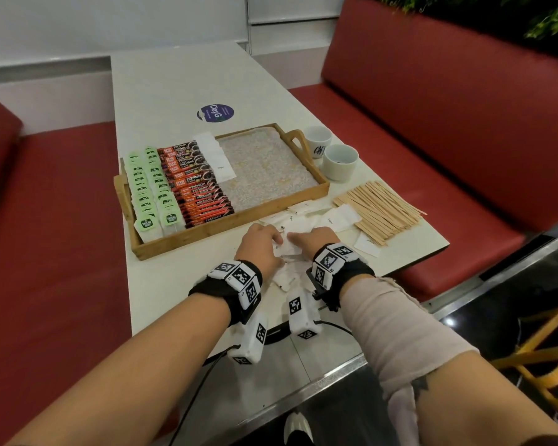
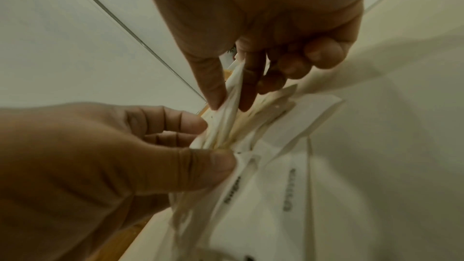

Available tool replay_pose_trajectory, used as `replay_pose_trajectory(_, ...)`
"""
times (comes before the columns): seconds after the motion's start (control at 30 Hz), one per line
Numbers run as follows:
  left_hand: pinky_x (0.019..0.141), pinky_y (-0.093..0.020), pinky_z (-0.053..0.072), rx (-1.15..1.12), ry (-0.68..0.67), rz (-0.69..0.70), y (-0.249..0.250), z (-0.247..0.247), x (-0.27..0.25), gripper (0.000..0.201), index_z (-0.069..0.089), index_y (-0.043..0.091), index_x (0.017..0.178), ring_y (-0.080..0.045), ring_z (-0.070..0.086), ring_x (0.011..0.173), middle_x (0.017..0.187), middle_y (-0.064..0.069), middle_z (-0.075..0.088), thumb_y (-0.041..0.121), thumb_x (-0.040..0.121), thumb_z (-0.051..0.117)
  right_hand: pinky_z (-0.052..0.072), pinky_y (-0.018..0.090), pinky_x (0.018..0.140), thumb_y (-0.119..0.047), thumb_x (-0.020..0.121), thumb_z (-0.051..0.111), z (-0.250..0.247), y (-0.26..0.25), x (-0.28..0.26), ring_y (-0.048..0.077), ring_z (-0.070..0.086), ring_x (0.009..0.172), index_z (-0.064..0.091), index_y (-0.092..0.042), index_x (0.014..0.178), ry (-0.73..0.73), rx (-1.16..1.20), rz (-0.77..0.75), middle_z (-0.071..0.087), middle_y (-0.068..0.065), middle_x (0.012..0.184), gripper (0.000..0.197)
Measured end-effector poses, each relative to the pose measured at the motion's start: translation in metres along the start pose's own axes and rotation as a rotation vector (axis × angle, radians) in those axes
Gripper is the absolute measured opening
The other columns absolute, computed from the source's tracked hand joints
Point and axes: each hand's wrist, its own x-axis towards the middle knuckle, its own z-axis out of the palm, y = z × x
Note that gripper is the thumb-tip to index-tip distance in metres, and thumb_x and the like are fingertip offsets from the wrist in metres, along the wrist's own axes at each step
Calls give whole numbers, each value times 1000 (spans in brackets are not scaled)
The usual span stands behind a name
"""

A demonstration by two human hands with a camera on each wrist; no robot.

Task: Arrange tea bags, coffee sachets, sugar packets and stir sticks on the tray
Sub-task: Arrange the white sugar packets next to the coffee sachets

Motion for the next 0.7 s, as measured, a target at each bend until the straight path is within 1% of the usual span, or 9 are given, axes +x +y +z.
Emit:
replay_pose_trajectory(0.07, 85, -25, 37, -16, 6, -7, -1, -1, 0, 28, 54, 21, 91, -22, 49, 109, 116, -2, 45, 12, 75, 75, 44, 31, 74, -35, 84, 62, -3, -4, -1, 28, 60, 89, 60, -7, 84, -5, 72, 0, 62, 9, 93, 28)
replay_pose_trajectory(0.13, 86, -26, 38, -20, 12, -15, -3, -3, 0, 25, 53, 21, 89, -22, 48, 108, 114, -2, 45, 14, 76, 74, 47, 34, 82, -31, 84, 60, -8, -9, -3, 29, 60, 90, 52, -12, 69, -5, 121, 10, 61, 10, 92, 26)
replay_pose_trajectory(0.2, 86, -26, 38, -29, 16, -19, -5, -4, 0, 24, 54, 20, 88, -22, 49, 108, 111, 0, 44, 15, 77, 74, 47, 36, 89, -29, 84, 59, -16, -11, -4, 31, 60, 97, 50, -12, 69, -15, 150, 15, 60, 11, 96, 24)
replay_pose_trajectory(0.27, 88, -26, 38, -28, 11, -18, -6, -6, -1, 24, 54, 20, 90, -22, 49, 109, 112, -1, 45, 15, 77, 74, 47, 37, 90, -28, 82, 61, -23, -10, -3, 31, 59, 95, 54, -9, 82, -10, 195, 27, 60, 11, 98, 20)
replay_pose_trajectory(0.37, 91, -28, 38, -13, -8, -25, -8, -7, -1, 25, 58, 19, 94, -22, 49, 109, 116, -3, 45, 17, 76, 76, 47, 36, 82, -28, 80, 63, -32, -4, -1, 25, 56, 76, 56, -7, 94, -5, 220, 26, 58, 6, 83, 26)
replay_pose_trajectory(0.43, 92, -28, 38, -5, -20, -41, -7, -7, 0, 27, 59, 19, 96, -22, 48, 111, 117, -3, 45, 19, 76, 77, 50, 37, 82, -32, 75, 65, -39, -2, -2, 25, 56, 74, 60, -7, 99, 9, 218, 23, 59, 5, 81, 35)
replay_pose_trajectory(0.5, 92, -27, 37, -1, -27, -52, -7, -7, 0, 27, 59, 20, 96, -22, 48, 112, 118, -3, 45, 21, 76, 77, 50, 34, 72, -33, 75, 66, -45, -1, -4, 24, 57, 71, 61, -7, 99, 21, 222, 12, 60, 5, 80, 36)
replay_pose_trajectory(0.57, 93, -27, 37, -11, -32, -63, -6, -9, 0, 27, 59, 21, 96, -21, 49, 113, 119, -3, 45, 24, 76, 77, 41, 27, 56, -30, 80, 66, -52, -1, -6, 20, 53, 61, 59, -5, 95, 28, 244, 0, 60, 6, 76, 30)
replay_pose_trajectory(0.7, 96, -30, 39, 2, -67, -61, -4, -12, 0, 28, 59, 23, 96, -22, 50, 114, 122, -5, 48, 37, 78, 75, 33, 24, 50, -32, 87, 63, -61, -1, -9, 14, 47, 52, 60, -7, 92, 61, 258, -154, 55, 4, 64, 25)
